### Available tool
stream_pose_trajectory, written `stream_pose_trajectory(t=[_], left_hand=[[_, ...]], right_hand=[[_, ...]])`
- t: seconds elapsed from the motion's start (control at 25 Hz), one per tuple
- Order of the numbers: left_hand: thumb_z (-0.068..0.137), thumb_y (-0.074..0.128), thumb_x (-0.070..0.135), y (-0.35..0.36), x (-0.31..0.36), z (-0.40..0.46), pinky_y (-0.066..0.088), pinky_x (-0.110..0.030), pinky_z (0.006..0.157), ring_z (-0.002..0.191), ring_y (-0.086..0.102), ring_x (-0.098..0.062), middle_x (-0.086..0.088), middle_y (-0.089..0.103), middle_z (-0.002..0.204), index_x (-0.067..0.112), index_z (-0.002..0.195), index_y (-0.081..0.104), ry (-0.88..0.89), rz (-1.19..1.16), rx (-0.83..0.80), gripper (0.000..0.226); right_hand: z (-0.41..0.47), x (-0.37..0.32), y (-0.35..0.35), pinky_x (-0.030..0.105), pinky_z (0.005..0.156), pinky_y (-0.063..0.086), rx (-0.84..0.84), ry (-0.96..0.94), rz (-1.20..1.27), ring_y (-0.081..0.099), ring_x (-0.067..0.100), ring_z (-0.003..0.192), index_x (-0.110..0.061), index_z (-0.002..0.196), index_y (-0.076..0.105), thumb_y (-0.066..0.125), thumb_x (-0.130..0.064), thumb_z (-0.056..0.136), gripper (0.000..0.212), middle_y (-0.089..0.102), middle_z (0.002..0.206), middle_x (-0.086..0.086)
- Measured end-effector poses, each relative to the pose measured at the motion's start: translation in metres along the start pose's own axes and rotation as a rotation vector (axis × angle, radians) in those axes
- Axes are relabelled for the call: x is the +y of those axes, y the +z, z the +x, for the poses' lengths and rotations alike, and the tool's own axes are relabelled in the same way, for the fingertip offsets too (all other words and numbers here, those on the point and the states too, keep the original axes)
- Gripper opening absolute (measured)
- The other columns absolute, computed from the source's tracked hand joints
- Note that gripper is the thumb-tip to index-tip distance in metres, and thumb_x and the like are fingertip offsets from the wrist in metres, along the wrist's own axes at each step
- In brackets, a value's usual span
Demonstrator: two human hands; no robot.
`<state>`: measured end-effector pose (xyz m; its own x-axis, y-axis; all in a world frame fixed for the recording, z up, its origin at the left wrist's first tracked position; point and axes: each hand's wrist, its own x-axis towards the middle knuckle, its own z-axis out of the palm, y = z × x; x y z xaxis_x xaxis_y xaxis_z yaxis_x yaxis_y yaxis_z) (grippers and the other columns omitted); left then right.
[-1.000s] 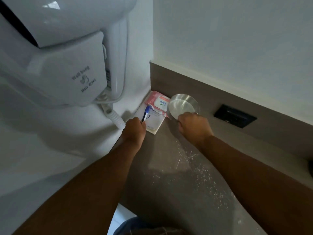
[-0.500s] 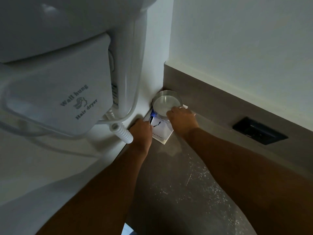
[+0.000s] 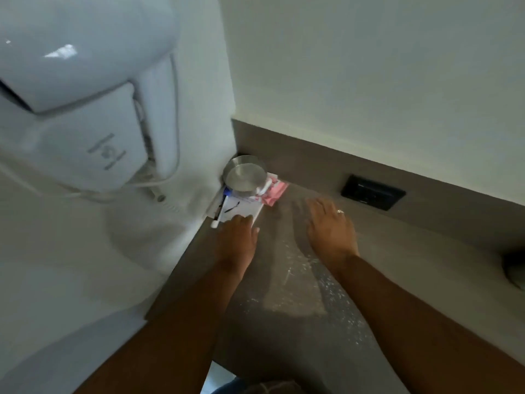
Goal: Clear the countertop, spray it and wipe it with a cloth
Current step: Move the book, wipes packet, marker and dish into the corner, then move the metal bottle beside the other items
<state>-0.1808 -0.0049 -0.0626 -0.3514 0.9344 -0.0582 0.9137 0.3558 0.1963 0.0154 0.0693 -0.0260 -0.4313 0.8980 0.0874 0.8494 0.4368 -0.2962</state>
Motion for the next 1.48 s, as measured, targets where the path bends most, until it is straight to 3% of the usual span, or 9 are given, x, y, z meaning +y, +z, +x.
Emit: stream_pose_trajectory(t=[0.16, 0.44, 0.52, 0.64, 0.84, 1.0, 1.12, 1.24, 1.48], left_hand=[[0.093, 0.058, 0.043, 0.026, 0.104, -0.027, 0.048, -0.041, 0.093, 0.114, 0.058, -0.030, -0.010, 0.062, 0.126, 0.019, 0.137, 0.054, 0.258, -0.099, -0.114, 0.050], [0.086, 0.062, 0.053, 0.049, 0.332, -0.069, 0.040, -0.037, 0.104, 0.131, 0.047, -0.025, -0.005, 0.048, 0.145, 0.022, 0.150, 0.035, 0.617, -0.280, -0.267, 0.076], [0.085, 0.066, 0.050, 0.053, 0.391, -0.076, 0.037, -0.037, 0.107, 0.134, 0.044, -0.026, -0.007, 0.045, 0.149, 0.021, 0.152, 0.031, 0.693, -0.325, -0.314, 0.081], [0.083, 0.070, 0.046, 0.058, 0.460, -0.069, 0.037, -0.040, 0.109, 0.137, 0.041, -0.029, -0.009, 0.040, 0.152, 0.019, 0.154, 0.024, 0.675, -0.408, -0.344, 0.088], [0.074, 0.079, 0.044, 0.077, 0.514, -0.046, 0.048, -0.038, 0.093, 0.118, 0.056, -0.031, -0.011, 0.057, 0.128, 0.014, 0.129, 0.042, 0.612, -0.429, -0.344, 0.074], [0.061, 0.083, 0.053, 0.087, 0.516, -0.054, 0.050, -0.033, 0.090, 0.116, 0.059, -0.023, -0.001, 0.060, 0.127, 0.023, 0.128, 0.044, 0.466, -0.645, -0.341, 0.083], [0.057, 0.079, 0.059, 0.084, 0.470, -0.055, 0.049, -0.022, 0.076, 0.101, 0.064, -0.014, 0.009, 0.066, 0.112, 0.032, 0.121, 0.048, 0.380, -0.765, -0.249, 0.076], [0.054, 0.077, 0.063, 0.072, 0.377, -0.032, 0.047, -0.013, 0.063, 0.084, 0.063, -0.003, 0.017, 0.064, 0.096, 0.039, 0.109, 0.048, 0.266, -0.797, -0.130, 0.067], [0.060, 0.083, 0.053, 0.009, 0.165, 0.049, 0.058, -0.026, 0.074, 0.087, 0.064, -0.007, 0.012, 0.064, 0.100, 0.031, 0.113, 0.051, 0.061, -0.587, 0.114, 0.066]], right_hand=[[-0.066, 0.074, -0.063, 0.042, 0.102, 0.042, 0.141, 0.209, -0.069, 0.045, 0.028, 0.131, -0.017, 0.141, 0.045, 0.058, -0.029, 0.093, 0.051, 0.045, 0.146, 0.009], [-0.150, 0.220, -0.223, 0.046, 0.102, 0.041, 0.478, 0.563, -0.205, 0.046, 0.035, 0.127, -0.016, 0.133, 0.049, 0.065, -0.025, 0.086, 0.051, 0.046, 0.141, 0.013], [-0.161, 0.251, -0.247, 0.047, 0.096, 0.043, 0.454, 0.648, -0.207, 0.047, 0.039, 0.122, -0.017, 0.131, 0.050, 0.064, -0.024, 0.087, 0.047, 0.044, 0.140, 0.012], [-0.152, 0.282, -0.258, 0.047, 0.092, 0.045, 0.280, 0.621, -0.208, 0.046, 0.038, 0.121, -0.018, 0.137, 0.044, 0.060, -0.021, 0.090, 0.050, 0.043, 0.140, 0.011], [-0.116, 0.306, -0.256, 0.041, 0.087, 0.050, 0.145, 0.695, -0.173, 0.053, 0.036, 0.111, -0.016, 0.130, 0.049, 0.058, -0.014, 0.089, 0.041, 0.054, 0.123, 0.017], [-0.120, 0.298, -0.245, 0.035, 0.084, 0.053, 0.237, 0.694, 0.080, 0.061, 0.025, 0.100, -0.019, 0.121, 0.058, 0.064, -0.013, 0.087, 0.035, 0.062, 0.114, 0.008], [-0.108, 0.265, -0.231, 0.024, 0.078, 0.050, 0.250, 0.547, 0.171, 0.061, 0.014, 0.093, -0.023, 0.118, 0.058, 0.070, -0.018, 0.086, 0.034, 0.063, 0.104, -0.004], [-0.065, 0.202, -0.199, 0.017, 0.078, 0.046, 0.220, 0.388, 0.261, 0.058, 0.008, 0.092, -0.027, 0.120, 0.055, 0.070, -0.023, 0.088, 0.036, 0.061, 0.105, -0.009], [0.036, 0.043, -0.134, 0.023, 0.088, 0.048, 0.098, 0.135, 0.488, 0.058, 0.011, 0.102, -0.023, 0.126, 0.053, 0.070, -0.021, 0.088, 0.042, 0.063, 0.116, -0.001]])
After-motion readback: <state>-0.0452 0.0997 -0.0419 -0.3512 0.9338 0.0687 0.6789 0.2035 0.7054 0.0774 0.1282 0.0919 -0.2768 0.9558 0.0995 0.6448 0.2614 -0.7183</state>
